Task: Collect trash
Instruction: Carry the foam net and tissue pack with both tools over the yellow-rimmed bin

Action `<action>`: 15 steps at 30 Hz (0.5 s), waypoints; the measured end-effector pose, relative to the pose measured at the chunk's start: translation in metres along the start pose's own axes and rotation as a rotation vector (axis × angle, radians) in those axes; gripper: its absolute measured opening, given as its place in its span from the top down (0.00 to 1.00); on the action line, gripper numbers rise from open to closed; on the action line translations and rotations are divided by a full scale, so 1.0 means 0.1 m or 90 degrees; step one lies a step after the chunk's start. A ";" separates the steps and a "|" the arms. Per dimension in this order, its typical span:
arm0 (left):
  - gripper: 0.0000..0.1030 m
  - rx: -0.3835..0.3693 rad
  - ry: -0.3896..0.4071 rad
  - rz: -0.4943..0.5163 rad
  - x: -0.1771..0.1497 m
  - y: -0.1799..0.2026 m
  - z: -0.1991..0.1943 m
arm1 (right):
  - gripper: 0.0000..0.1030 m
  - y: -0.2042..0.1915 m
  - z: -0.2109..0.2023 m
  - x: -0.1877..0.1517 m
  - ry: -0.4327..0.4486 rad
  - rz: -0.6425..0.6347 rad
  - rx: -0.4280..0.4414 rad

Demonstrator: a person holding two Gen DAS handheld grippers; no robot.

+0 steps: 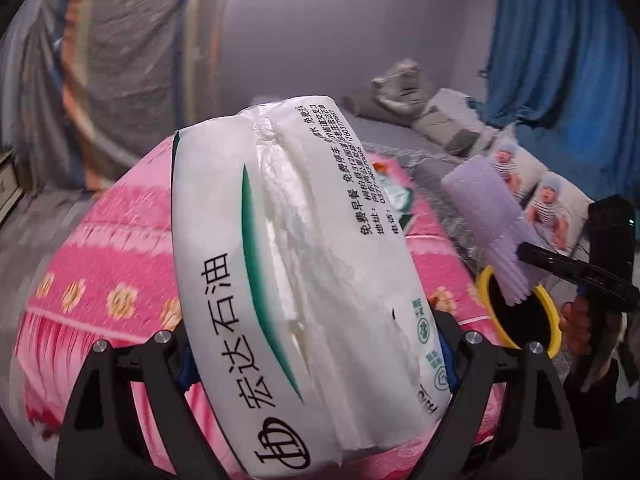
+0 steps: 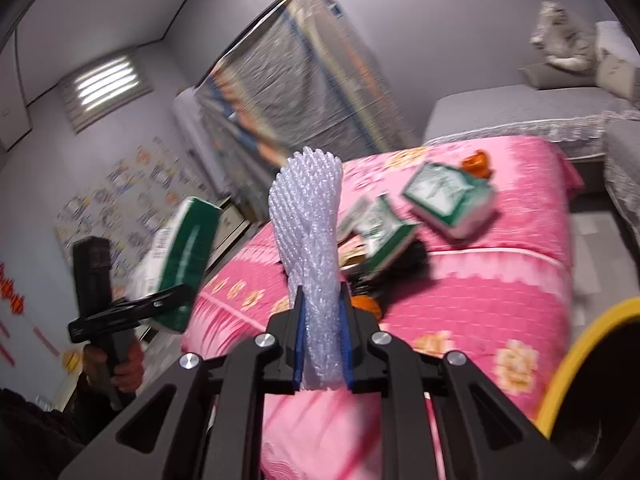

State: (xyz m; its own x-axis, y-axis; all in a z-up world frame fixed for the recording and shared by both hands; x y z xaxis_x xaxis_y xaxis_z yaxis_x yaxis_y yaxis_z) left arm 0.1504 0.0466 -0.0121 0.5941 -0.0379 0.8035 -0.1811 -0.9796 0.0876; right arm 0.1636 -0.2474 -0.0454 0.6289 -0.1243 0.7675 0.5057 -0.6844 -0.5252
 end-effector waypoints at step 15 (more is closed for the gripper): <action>0.20 -0.250 -0.010 0.224 0.17 2.38 0.61 | 0.87 1.22 -1.64 -0.38 0.161 0.130 -0.306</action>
State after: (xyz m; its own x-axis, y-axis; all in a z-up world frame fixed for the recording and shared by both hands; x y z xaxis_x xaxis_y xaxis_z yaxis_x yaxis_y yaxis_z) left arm 0.1655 -0.1998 -0.0138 0.4555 -0.3574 0.8154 -0.6506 -0.7588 0.0308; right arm 0.1048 -0.4446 -0.0780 0.4951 -0.4151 0.7632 0.0269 -0.8707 -0.4911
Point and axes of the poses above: each gripper's, at about its wrist camera, not at the fingertips, and z roughly the way its jaws point, y to its right, x to its top, the point moved 6 cm from there along z, roughly the way its jaws point, and after that the axes turned 8 degrees about x, right-handed, at the moved point
